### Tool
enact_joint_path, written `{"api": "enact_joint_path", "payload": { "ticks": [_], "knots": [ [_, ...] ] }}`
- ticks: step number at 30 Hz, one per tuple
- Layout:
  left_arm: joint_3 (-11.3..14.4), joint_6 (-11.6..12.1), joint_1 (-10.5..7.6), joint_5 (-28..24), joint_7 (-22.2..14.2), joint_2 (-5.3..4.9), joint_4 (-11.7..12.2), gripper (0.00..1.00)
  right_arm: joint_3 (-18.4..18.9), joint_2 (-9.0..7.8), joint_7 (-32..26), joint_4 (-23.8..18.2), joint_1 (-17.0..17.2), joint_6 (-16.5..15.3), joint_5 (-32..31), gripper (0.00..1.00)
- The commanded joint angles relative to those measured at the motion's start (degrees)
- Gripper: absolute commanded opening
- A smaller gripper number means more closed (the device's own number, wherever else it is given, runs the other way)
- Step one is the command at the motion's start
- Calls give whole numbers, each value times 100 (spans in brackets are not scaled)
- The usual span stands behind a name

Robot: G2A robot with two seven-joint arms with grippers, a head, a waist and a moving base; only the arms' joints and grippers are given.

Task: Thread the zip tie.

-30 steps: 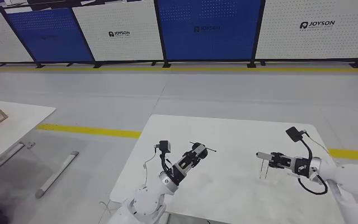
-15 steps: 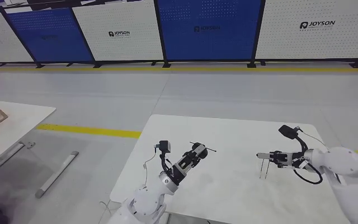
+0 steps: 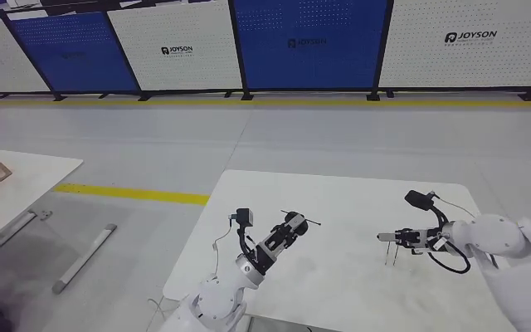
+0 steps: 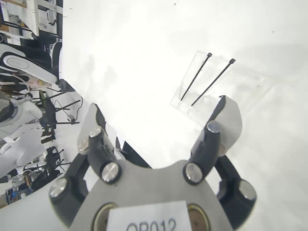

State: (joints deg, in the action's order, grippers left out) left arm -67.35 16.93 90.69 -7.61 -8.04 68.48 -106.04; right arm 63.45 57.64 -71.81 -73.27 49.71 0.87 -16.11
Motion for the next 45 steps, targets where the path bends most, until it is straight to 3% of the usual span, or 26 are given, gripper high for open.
{"api": "enact_joint_path", "payload": {
  "ticks": [1,10,14,22,27,28,29,30,31,35,37,40,45],
  "knots": [
    [0,0,0,0,0,0,0,0,14,1,95,4,3,8,22,100],
    [0,0,0,0,0,0,0,0,-34,2,137,28,38,42,-44,100],
    [0,0,0,0,0,0,0,0,-52,-4,195,-21,-49,333,-246,100],
    [0,0,0,0,0,0,0,0,-70,-3,283,-31,-17,359,-304,100],
    [0,0,0,0,0,0,0,0,-218,16,265,-2,-74,592,-540,100],
    [0,0,0,0,0,0,0,0,-241,21,253,16,-98,600,-549,98],
    [0,0,0,0,0,0,0,0,-250,23,256,43,-119,631,-573,46],
    [0,0,0,0,0,0,0,0,-258,27,259,58,-135,643,-573,28],
    [0,0,0,0,0,0,0,0,-271,30,237,79,-153,633,-571,17],
    [0,0,0,0,0,0,0,0,-329,42,179,158,-202,743,-623,15],
    [0,0,0,0,0,0,0,0,-392,59,231,223,-247,892,-723,6],
    [0,0,0,0,0,0,0,0,-525,97,260,273,-298,1024,-799,16],
    [0,0,0,0,0,0,0,0,-634,127,183,371,-373,1073,-871,17]
  ]
}}
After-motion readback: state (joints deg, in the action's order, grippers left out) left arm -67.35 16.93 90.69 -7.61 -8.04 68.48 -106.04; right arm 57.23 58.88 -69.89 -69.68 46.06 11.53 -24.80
